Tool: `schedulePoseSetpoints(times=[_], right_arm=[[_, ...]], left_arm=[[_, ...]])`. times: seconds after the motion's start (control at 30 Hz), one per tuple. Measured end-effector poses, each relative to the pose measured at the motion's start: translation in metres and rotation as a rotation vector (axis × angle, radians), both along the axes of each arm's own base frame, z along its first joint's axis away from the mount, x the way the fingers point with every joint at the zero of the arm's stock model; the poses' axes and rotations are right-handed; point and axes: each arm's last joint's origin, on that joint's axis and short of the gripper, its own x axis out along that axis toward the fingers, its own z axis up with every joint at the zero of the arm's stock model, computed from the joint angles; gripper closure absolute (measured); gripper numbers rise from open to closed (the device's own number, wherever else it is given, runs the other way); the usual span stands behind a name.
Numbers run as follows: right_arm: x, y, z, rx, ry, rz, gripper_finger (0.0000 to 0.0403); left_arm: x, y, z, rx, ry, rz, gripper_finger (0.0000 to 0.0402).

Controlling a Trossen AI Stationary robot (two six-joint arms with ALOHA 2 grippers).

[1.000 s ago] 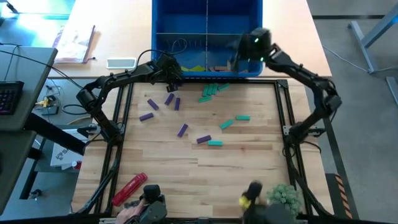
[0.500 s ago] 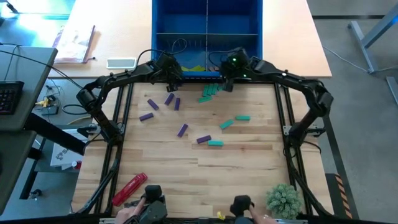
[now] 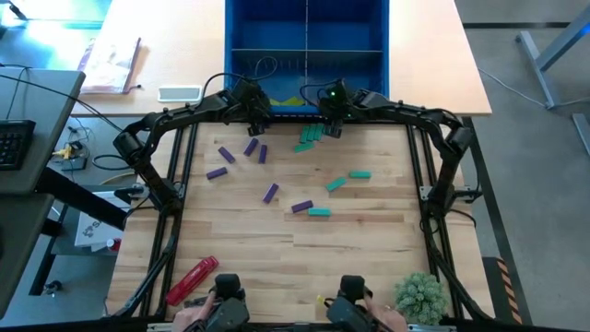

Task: Sort blocks

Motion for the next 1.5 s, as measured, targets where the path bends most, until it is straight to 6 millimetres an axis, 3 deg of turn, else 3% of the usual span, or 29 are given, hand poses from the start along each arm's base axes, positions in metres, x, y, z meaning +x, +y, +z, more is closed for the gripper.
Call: schedulePoseSetpoints(times=[0.2,0.37,0.47,0.57,0.7,0.87,1.03,1.33,1.5], right_arm=[[0.000,-0.001,-0.005,-0.049,0.096,0.080,0.0342],[-0.001,0.000,-0.006,-0.047,0.115,0.088,0.0342],[0.000,0.001,-0.007,-0.046,0.118,0.090,0.0342],[0.000,0.002,-0.008,-0.055,0.129,0.084,0.0342],[0.001,0.003,-0.008,-0.064,0.138,0.090,0.0343],[0.001,0.003,-0.008,-0.071,0.148,0.102,0.0345],[0.002,0.004,-0.008,-0.077,0.161,0.117,0.0344],[0.002,0.005,-0.008,-0.077,0.166,0.128,0.0341],[0.002,0.006,-0.009,-0.092,0.211,0.187,0.0341]], left_arm=[[0.004,-0.012,0.011,0.029,-0.011,-0.031,0.0261],[0.004,-0.045,0.052,0.170,-0.042,-0.093,0.0250],[-0.007,-0.070,0.084,0.241,-0.100,-0.082,0.0250],[-0.021,-0.098,0.107,0.159,-0.252,-0.091,0.0250],[-0.040,-0.128,0.120,-0.067,-0.389,-0.116,0.0250],[-0.054,-0.149,0.104,-0.303,-0.289,0.026,0.0250],[-0.054,-0.155,0.060,-0.392,-0.206,0.139,0.0250],[-0.054,-0.124,-0.012,-0.347,-0.427,0.434,0.0250],[-0.056,-0.112,-0.048,-0.290,-0.371,0.556,0.0250]])
